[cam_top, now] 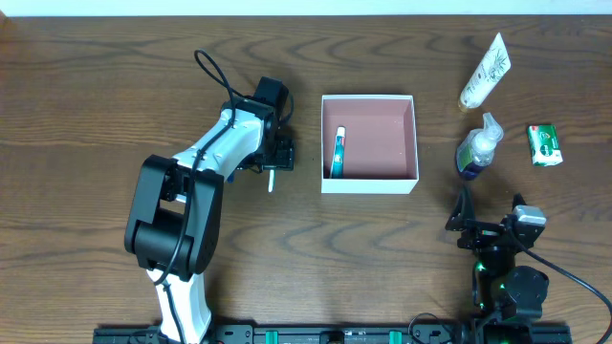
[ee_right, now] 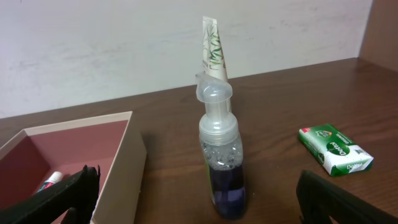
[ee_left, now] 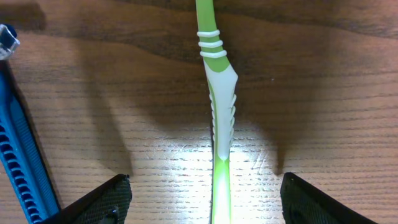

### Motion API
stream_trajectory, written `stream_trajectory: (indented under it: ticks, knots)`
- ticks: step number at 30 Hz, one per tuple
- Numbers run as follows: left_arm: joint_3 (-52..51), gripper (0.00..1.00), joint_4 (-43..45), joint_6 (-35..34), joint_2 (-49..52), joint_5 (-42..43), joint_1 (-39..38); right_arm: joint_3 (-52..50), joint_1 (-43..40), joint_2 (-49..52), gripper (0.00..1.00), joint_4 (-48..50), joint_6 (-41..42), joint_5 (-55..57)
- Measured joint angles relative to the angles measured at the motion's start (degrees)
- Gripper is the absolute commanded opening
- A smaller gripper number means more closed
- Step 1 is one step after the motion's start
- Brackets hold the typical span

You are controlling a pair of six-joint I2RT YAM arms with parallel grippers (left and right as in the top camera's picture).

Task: Pack container
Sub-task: 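Move the left gripper to the green toothbrush and grasp it, then carry the toothbrush into the box and release it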

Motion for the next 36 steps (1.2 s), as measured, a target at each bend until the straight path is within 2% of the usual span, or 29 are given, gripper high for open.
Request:
stream_trajectory:
  ticks: [6, 8, 14, 21, 25, 26, 28, 36]
  knots:
    - [0.0, 0.77, 0.0, -0.2, 0.7, 0.0, 0.0, 0.0, 0.0, 0.0, 0.99, 0.0, 0.0, 0.0]
    - [0.0, 0.73, 0.0, -0.2, 0.8, 0.0, 0.0, 0.0, 0.0, 0.0, 0.99, 0.0, 0.0, 0.0]
    - [0.0, 0.7, 0.0, -0.3, 0.8, 0.0, 0.0, 0.0, 0.0, 0.0, 0.99, 0.0, 0.0, 0.0]
    - [0.0, 0.35, 0.2, -0.5, 0.8, 0.0, 0.0, 0.0, 0.0, 0.0, 0.99, 0.0, 0.0, 0.0]
    - [0.0, 0.22, 0.2, -0.4, 0.8, 0.0, 0.0, 0.0, 0.0, 0.0, 0.99, 0.0, 0.0, 0.0]
    - [0.0, 0.15, 0.2, -0.5, 0.8, 0.0, 0.0, 0.0, 0.0, 0.0, 0.99, 0.0, 0.0, 0.0]
    - [0.0, 0.07, 0.2, -0.7, 0.8, 0.0, 0.0, 0.0, 0.0, 0.0, 0.99, 0.0, 0.0, 0.0]
    - [0.5, 0.06, -1.2, -0.4, 0.8, 0.0, 0.0, 0.0, 0.0, 0.0, 0.99, 0.0, 0.0, 0.0]
